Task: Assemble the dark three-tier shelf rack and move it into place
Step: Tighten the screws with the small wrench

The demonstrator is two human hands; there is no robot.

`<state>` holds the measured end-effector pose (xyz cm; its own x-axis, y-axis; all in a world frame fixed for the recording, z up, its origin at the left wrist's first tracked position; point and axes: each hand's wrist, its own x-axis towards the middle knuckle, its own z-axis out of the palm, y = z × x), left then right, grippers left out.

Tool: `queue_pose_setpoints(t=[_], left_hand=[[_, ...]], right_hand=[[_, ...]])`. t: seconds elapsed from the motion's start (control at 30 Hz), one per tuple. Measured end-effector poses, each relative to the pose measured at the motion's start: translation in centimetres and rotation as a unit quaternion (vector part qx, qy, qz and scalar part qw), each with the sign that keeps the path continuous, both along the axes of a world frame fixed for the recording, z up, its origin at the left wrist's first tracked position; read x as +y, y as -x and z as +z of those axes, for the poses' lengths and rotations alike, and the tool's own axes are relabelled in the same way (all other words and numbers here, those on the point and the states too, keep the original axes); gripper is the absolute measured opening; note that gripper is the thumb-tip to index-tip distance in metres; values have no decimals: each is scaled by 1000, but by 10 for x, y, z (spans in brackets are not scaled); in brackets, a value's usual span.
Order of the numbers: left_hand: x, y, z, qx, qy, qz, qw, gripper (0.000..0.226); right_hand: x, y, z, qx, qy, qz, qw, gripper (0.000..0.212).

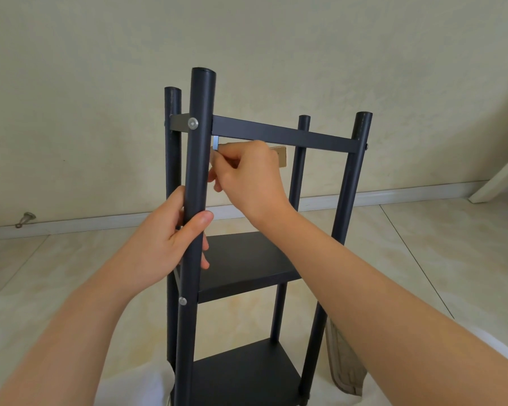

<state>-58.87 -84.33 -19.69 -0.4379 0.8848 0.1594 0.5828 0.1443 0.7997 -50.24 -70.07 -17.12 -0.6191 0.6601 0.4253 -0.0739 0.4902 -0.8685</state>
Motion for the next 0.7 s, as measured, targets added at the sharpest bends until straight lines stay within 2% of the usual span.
queue_pose_setpoints(t=[0.23,0.4,0.6,0.7], left_hand=[[1,-1,1,3,-1,-9,1000,34],[1,-1,1,1,1,-7,1000,34],[-1,-1,1,-4,-1,-2,1000,26],[-1,-2,1,-3,-1,-5,1000,29]], right_hand=[[-6,20,-12,101,-8,-49,994,35],[-7,27,-14,125,23,-56,990,37],[-6,20,-11,53,9,-31,998,42],[-3,11,-6,17,12,-19,1000,37]])
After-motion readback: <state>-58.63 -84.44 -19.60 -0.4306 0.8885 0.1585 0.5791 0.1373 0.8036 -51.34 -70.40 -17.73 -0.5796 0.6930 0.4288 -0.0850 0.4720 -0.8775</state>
